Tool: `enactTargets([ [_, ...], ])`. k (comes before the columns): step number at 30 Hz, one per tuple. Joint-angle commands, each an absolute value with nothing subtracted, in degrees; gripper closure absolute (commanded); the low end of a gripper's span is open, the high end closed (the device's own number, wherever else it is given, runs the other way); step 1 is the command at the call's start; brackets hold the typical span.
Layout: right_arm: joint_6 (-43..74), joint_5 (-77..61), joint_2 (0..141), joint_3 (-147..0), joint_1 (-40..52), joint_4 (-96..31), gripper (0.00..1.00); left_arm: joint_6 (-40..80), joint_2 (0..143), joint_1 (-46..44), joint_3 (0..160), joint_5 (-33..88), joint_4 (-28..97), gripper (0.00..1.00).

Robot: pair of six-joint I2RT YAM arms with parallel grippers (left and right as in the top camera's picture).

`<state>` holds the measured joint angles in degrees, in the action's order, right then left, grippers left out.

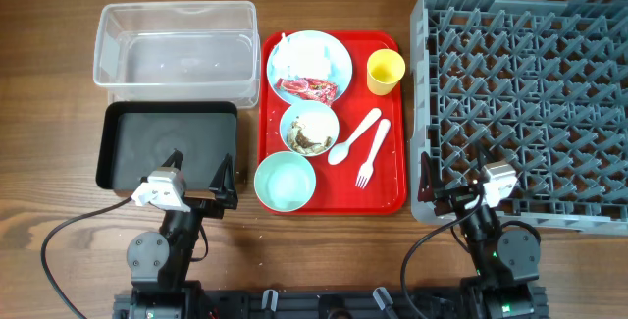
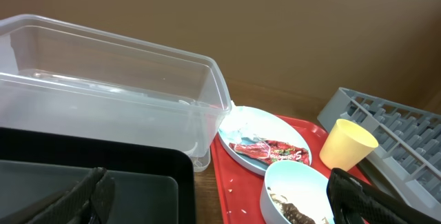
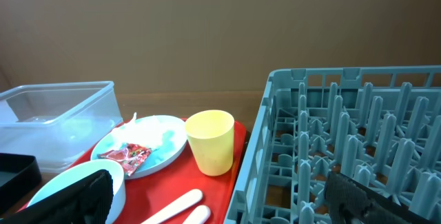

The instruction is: Sort waste into correct bins and load items into the dishwasher rack

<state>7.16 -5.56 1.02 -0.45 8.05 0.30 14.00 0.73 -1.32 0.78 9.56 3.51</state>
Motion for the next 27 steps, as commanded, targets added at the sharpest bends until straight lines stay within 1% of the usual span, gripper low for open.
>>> enactTargets([
  [1,6.4,-6.4,0.8,-0.3,8.3,0.4,0.0,13.5,0.3,-0.7,0.4,10.5,3.5,0.0],
  [27,6.0,-7.2,0.8,-0.3,8.3,1.5,0.0,13.7,0.3,-0.7,0.4,10.5,3.3,0.0],
])
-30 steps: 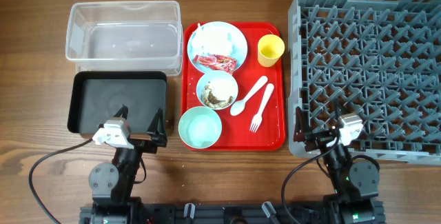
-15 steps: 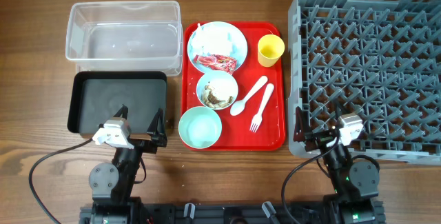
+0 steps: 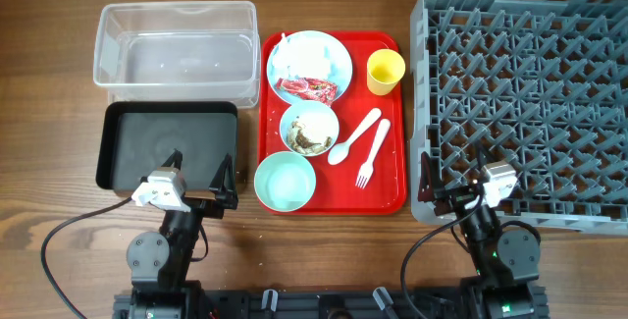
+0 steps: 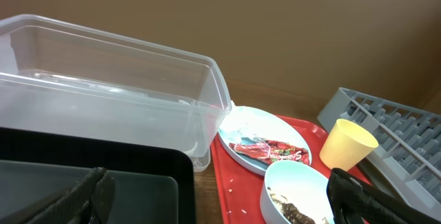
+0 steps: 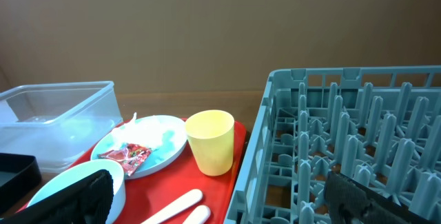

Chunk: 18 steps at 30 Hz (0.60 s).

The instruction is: Sort waste into correct bins and load items into the dishwasher rack

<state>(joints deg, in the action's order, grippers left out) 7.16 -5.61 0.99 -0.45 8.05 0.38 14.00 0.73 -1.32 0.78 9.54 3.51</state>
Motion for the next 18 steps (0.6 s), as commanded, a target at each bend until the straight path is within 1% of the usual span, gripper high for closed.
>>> enactTargets([
  [1,6.0,-7.6,0.8,-0.3,8.3,2.6,0.0,13.9,0.3,-0.7,0.4,10.5,2.3,0.0],
  [4,6.0,-10.2,0.8,-0.4,8.3,6.4,0.0,14.0,0.3,-0.7,0.4,10.5,-0.9,0.0],
  [9,6.0,-12.6,0.8,-2.5,8.3,6.8,0.0,14.1,0.3,-0.7,0.7,12.4,-4.6,0.0],
  [18,4.5,-14.7,1.5,-11.3,8.3,6.3,0.0,13.6,1.6,-0.7,8.7,13.5,-2.2,0.0],
])
